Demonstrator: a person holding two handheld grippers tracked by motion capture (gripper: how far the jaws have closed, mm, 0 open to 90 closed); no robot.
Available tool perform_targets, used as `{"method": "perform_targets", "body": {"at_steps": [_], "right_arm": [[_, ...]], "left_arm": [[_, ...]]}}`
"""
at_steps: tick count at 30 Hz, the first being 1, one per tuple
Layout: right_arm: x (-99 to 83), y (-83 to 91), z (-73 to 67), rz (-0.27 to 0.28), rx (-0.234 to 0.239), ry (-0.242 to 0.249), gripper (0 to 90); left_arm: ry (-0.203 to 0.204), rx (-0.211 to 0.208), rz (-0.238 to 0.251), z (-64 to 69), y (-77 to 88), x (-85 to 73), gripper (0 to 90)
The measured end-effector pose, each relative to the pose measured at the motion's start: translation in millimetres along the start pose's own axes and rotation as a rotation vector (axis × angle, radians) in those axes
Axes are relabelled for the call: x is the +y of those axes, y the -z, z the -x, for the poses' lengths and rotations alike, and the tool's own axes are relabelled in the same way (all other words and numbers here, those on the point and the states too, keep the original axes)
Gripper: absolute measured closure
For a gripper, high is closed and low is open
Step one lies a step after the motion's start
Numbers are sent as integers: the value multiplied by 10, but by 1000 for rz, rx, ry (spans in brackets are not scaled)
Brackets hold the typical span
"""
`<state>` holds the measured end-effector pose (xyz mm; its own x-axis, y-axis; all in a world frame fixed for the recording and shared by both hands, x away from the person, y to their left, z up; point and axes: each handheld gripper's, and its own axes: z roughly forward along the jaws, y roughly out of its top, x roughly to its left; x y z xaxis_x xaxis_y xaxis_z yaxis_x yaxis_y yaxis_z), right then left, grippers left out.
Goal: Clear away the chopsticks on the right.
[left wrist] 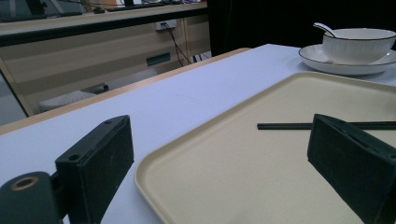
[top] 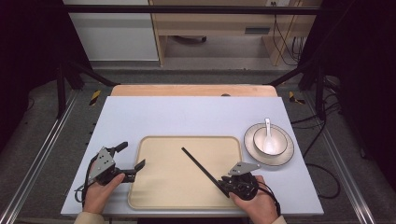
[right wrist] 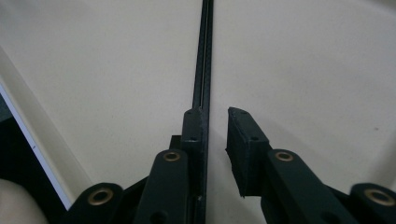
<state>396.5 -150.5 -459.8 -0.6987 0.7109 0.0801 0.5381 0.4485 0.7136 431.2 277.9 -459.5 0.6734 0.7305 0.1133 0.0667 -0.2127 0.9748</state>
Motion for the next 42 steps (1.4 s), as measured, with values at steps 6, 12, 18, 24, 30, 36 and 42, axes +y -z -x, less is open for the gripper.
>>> {"method": "perform_targets", "body": {"at_steps": [6,12,18,24,30,36,42], "right_arm": [[6,49,89,96,-25,-6,432],[7,121,156,173,-50,-19,179],[-41,263,265,242,-75,7,85],[-111,337,365,265,-114,38,110],[-195,406,468,345,-139,57,78],[-324,567,567,407,-146,25,96],[-347,622,632,447,-127,12,73]], "left_arm": [[25,-6,-18,45,-17,25,115],[69,-55,-72,168,-73,114,294],[84,-121,-198,421,-297,250,508],[56,-165,-295,623,-614,255,701],[84,-151,-348,725,-896,274,852],[90,-170,-438,840,-1069,309,897],[102,-166,-501,887,-1172,279,898]]}}
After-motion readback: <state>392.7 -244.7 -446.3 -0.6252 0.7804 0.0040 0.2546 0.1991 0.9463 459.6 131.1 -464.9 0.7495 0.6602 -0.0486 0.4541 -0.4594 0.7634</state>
